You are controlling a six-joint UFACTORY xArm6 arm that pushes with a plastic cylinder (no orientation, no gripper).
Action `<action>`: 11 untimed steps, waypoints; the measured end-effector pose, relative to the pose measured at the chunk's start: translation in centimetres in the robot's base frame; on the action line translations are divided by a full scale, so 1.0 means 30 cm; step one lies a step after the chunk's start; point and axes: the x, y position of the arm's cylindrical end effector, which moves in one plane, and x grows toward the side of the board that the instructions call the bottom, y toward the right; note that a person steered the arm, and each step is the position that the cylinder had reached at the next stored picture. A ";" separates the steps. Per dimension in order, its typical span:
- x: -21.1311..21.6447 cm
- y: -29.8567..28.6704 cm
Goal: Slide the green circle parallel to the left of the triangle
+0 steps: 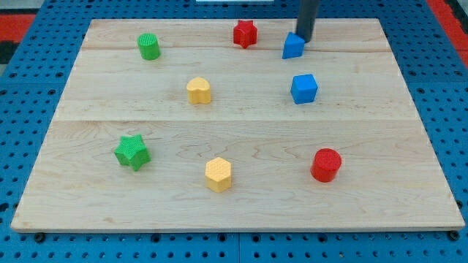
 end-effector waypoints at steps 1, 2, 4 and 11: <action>0.000 -0.080; 0.000 -0.077; -0.165 -0.044; 0.021 -0.980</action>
